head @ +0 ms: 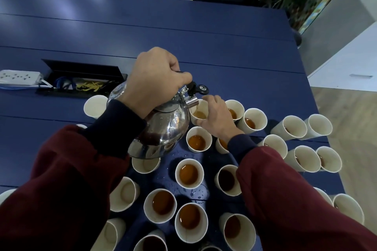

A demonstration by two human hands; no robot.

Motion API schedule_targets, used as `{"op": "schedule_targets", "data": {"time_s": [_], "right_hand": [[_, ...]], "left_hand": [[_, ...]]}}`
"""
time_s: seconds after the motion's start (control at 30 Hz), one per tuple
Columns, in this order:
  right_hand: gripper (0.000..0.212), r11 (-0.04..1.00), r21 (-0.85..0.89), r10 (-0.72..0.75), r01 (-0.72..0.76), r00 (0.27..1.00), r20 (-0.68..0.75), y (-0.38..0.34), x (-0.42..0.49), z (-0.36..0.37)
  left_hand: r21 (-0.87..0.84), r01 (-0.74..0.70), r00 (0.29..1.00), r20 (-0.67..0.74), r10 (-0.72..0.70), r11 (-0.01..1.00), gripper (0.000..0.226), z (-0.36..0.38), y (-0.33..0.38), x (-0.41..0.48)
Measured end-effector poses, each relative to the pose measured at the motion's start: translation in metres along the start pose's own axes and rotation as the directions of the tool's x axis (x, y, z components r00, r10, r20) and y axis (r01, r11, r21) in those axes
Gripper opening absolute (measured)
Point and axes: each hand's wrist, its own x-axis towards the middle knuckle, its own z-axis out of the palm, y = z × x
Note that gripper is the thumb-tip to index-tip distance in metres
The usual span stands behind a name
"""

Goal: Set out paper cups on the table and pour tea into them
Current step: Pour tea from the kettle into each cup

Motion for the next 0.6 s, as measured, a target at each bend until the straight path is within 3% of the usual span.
{"op": "schedule_targets", "data": {"time_s": [0.6], "right_hand": [[0.082,1.000,0.023,0.019,-0.020,0.999,0.030,0.0005,-0.0006,-0.0031]], "left_hand": [[0.014,-0.007,1.000,-0.002,0.007,1.000,0.029,0.0020,0.0029,0.0010]]}}
